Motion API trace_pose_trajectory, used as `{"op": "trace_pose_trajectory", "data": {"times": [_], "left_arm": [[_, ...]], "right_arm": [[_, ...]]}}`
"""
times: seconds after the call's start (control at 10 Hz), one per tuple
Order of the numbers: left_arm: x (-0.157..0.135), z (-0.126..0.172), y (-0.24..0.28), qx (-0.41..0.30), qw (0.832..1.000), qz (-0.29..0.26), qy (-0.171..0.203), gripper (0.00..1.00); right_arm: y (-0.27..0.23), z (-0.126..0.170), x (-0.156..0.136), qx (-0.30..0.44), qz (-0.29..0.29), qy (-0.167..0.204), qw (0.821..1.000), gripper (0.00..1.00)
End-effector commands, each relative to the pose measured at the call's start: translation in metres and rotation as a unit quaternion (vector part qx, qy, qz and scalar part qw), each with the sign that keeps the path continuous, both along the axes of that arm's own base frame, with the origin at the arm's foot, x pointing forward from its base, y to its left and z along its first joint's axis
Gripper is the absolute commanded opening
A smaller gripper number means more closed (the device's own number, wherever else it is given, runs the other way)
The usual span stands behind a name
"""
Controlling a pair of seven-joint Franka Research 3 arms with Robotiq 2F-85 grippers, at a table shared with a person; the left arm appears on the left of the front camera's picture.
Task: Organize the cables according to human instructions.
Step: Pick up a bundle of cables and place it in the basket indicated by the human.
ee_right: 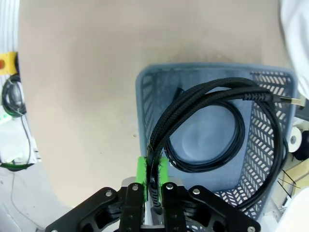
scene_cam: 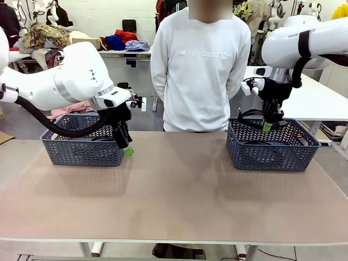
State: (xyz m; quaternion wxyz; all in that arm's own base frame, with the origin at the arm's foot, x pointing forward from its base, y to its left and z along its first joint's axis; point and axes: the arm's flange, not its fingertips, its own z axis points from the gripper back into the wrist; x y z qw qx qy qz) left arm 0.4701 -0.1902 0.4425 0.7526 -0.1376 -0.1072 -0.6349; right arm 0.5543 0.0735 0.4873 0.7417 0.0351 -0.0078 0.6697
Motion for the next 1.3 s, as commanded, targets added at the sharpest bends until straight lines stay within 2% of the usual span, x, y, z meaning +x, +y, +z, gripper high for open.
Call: {"op": "trace_pose_trajectory", "data": {"times": [0.0,0.3,0.6,1.2], "left_arm": [[-0.001,0.001,0.002,0.000,1.000,0.002,0.000,1.00],[-0.001,0.001,0.002,0.000,1.000,0.002,0.000,1.00],[-0.001,0.001,0.002,0.000,1.000,0.002,0.000,1.00],[-0.001,0.001,0.002,0.000,1.000,0.002,0.000,1.00]], "right_arm": [[-0.017,-0.009,0.003,0.005,0.018,-0.015,1.000,0.11],[-0.031,-0.023,0.013,0.000,0.020,-0.014,1.000,0.11],[-0.039,-0.032,0.023,-0.010,0.007,-0.028,1.000,0.11],[-0.040,-0.039,0.041,-0.026,0.001,-0.029,0.999,0.11]]}}
